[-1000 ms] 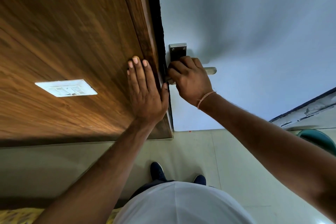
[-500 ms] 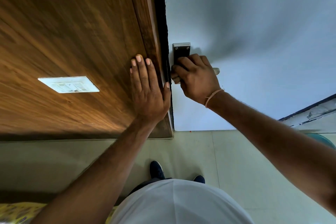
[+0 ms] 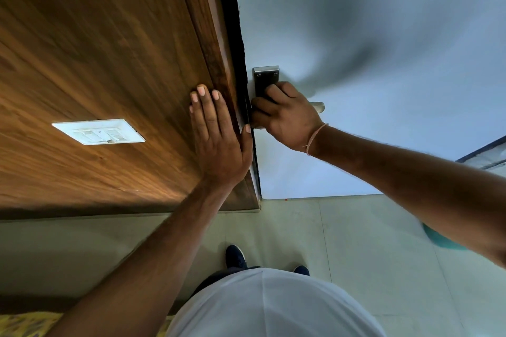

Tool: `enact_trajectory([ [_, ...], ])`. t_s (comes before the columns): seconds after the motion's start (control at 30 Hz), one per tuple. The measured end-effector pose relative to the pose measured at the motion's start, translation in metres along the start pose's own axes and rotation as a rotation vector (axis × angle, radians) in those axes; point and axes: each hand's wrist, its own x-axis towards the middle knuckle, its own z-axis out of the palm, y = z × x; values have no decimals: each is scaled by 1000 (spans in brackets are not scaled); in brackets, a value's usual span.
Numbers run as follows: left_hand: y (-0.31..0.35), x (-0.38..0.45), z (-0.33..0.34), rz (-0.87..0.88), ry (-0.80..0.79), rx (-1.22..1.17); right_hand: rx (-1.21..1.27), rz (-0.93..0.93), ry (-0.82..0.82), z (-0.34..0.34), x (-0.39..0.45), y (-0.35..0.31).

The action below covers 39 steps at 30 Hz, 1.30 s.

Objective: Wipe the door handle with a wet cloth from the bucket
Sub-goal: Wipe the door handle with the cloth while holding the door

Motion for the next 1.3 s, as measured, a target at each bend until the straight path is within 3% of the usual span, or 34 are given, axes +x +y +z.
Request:
enact_trajectory([
  [0.13, 0, 0, 2, 7, 32, 10, 79, 189, 61, -7, -22, 2],
  [0.37, 0, 0, 3, 6, 32, 8, 101, 420, -53, -5, -22, -11],
  [0.8, -6, 0, -2, 26, -14, -3, -30, -196, -96, 3, 0, 3],
  [1.0, -8, -1, -5, 42, -23, 5, -58, -285, -293, 13, -8, -4],
  [1.07, -7, 0, -4, 30, -13, 10, -74, -279, -254, 6, -20, 3],
  [1.17, -2, -1, -1, 11, 1, 18, -65, -167, -52, -11, -58, 24],
  [1.3, 1, 0, 2, 2, 15, 34, 27, 280, 70, -22, -105, 18],
])
